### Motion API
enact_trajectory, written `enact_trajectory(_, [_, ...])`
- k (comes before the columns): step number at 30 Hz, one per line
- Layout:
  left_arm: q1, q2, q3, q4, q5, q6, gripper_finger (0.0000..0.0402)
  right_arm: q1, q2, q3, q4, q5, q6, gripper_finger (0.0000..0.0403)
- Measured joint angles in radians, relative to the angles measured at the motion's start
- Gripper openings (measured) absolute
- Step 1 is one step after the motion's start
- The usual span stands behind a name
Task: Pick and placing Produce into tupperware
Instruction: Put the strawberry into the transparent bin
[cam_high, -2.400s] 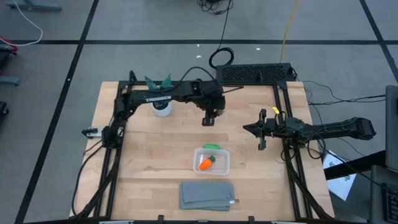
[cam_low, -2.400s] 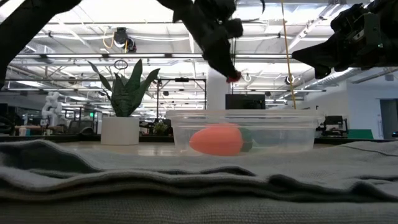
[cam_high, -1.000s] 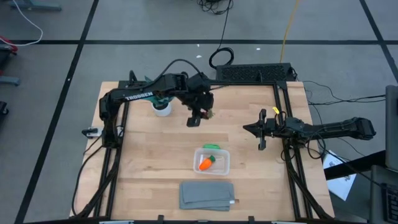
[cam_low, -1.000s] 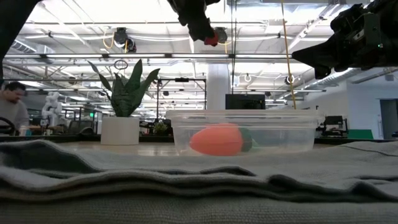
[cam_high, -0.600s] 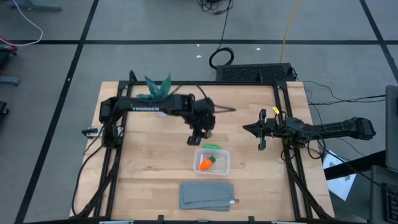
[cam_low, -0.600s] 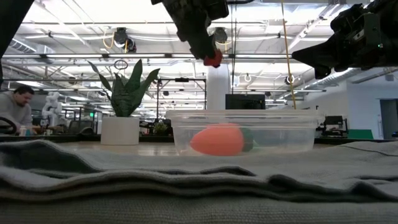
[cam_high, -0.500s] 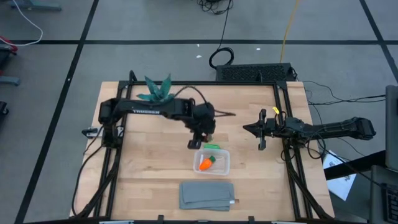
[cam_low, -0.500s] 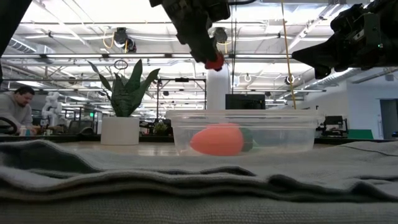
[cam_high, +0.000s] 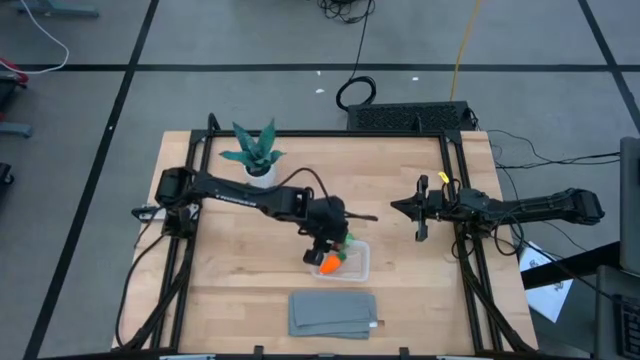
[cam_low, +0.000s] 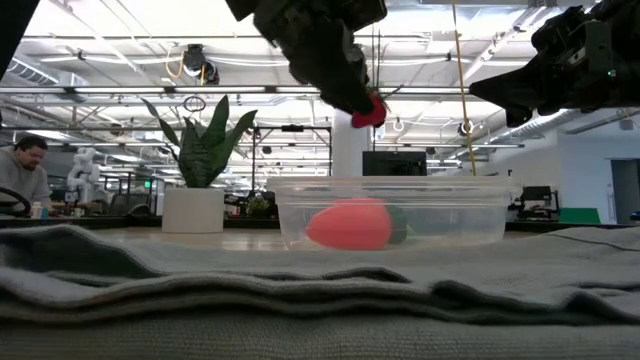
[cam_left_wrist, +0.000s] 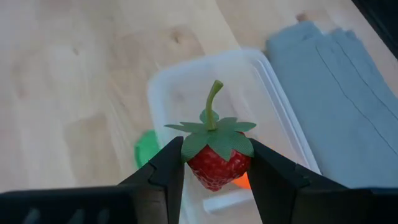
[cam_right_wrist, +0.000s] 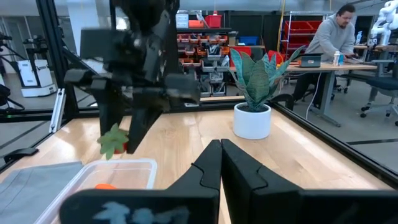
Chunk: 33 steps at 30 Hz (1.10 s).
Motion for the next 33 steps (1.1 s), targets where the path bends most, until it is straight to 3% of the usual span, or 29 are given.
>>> enact_trajectory(14, [-0.012, 0.000, -0.191, 0.137, -0.017, -0.033, 0.0145, 0.000, 0.000, 0.000, 0.000, 0.000, 0.006, 0.0000])
enact_trajectory(33, [-0.039, 0.000, -0.202, 0.189, -0.026, -0.012, 0.0145, 0.000, 0.000, 0.000, 0.000, 0.000, 0.007, 0.0000])
